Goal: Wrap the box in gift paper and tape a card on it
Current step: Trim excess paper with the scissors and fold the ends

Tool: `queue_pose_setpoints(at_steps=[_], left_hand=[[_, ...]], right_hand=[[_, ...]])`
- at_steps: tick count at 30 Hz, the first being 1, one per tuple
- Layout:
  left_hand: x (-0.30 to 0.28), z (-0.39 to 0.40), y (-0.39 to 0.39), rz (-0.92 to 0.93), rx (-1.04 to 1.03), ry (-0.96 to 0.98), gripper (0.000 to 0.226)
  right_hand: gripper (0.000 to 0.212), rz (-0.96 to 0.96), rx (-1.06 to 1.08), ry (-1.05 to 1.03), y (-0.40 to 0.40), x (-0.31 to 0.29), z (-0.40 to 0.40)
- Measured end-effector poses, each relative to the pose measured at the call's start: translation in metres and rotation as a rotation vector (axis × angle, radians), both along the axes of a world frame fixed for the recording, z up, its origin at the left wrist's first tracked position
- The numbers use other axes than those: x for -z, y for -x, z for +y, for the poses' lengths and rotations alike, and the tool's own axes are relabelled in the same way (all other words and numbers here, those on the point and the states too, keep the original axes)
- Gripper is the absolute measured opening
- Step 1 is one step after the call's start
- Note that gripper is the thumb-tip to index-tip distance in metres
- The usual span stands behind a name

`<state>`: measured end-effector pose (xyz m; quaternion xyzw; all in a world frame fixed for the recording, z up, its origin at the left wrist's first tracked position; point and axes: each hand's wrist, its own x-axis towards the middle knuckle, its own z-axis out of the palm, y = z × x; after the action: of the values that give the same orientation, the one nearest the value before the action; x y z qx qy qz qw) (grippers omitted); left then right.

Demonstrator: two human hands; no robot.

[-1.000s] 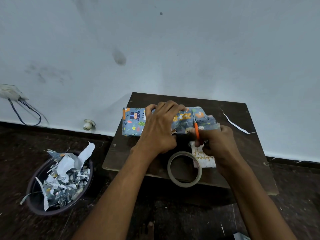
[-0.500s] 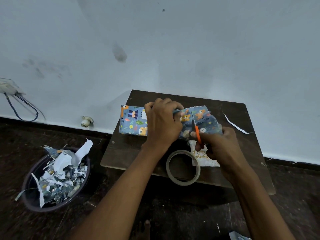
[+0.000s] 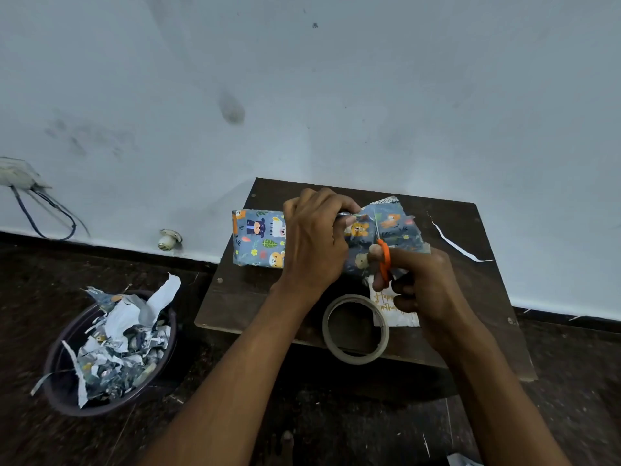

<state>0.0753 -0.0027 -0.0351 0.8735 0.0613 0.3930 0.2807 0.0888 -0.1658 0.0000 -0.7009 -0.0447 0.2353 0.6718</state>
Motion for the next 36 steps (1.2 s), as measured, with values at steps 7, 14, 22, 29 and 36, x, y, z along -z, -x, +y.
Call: queue_pose_setpoints(at_steps=[7, 14, 22, 29, 36], left_hand=[[-0.0009, -0.0041, -0.0015, 0.051, -0.069, -0.023, 0.009], [-0.0006, -0.0026, -0.0007, 0.094, -0.051, -0.084, 0.005], [0.0009, -0.0033, 0.0003, -0.006, 0.000, -0.055, 0.006], [0.0030, -0.0022, -0.0012, -0.068, 0.096, -0.079, 0.005], [0.0030, -0.0028, -0.0022, -0.037, 0.099, -0.095, 0.002]], right_hand=[[0.030, 0.008, -0.048, -0.077, 0.0000, 0.0010, -0.0044], [0.028, -0.002, -0.072, -0.061, 0.0003, -0.0001, -0.0043], [0.018, 0.021, -0.024, 0.025, -0.0016, 0.0023, -0.0042], [0.023, 0.080, 0.027, -0.023, -0.0054, 0.0022, -0.0014], [0.014, 0.018, 0.088, -0.010, 0.0002, -0.0031, -0.0011]])
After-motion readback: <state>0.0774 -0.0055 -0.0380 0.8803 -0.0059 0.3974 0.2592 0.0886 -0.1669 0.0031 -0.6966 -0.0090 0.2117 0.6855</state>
